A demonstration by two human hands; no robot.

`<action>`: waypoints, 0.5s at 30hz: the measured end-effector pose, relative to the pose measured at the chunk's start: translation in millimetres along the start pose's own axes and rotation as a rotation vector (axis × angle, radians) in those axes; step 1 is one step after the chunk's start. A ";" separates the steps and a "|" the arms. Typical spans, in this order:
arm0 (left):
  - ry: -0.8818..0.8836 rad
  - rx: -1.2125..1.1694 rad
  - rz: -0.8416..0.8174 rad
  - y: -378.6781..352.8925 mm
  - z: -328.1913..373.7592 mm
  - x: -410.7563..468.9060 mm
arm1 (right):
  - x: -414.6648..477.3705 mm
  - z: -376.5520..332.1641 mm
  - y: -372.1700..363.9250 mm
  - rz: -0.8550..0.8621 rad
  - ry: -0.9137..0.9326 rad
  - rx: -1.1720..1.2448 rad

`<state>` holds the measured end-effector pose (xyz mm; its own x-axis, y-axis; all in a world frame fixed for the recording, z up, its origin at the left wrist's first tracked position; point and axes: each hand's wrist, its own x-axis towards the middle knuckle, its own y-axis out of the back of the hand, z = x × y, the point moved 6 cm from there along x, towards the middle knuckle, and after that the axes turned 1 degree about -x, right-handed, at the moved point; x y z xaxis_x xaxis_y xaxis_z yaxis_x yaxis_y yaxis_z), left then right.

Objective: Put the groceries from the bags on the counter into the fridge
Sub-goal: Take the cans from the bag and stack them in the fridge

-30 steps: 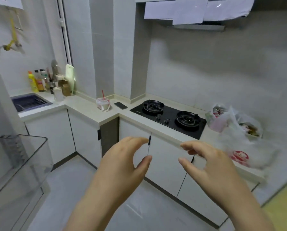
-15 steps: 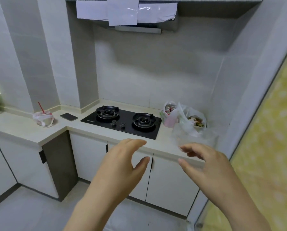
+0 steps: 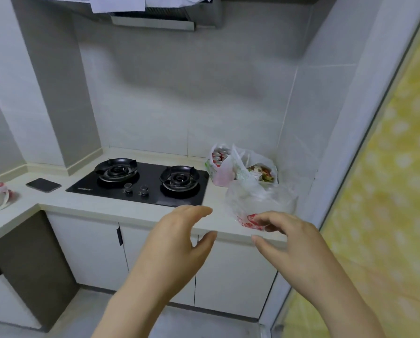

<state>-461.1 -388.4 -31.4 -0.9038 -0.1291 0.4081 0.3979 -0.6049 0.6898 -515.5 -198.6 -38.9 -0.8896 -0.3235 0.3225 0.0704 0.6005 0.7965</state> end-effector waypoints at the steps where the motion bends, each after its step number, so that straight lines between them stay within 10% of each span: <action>1: -0.011 -0.002 -0.008 -2.0 -6.2 11.4 | 10.6 1.6 -4.6 0.005 -0.008 -0.004; 15: -0.064 -0.048 -0.105 -20.9 -105.3 160.3 | 150.7 12.8 -70.7 -0.014 -0.158 -0.011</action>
<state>-630.9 -479.2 -43.4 -0.9277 -0.0137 0.3732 0.2921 -0.6492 0.7023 -660.3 -280.4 -53.2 -0.9504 -0.2121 0.2276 0.0616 0.5888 0.8059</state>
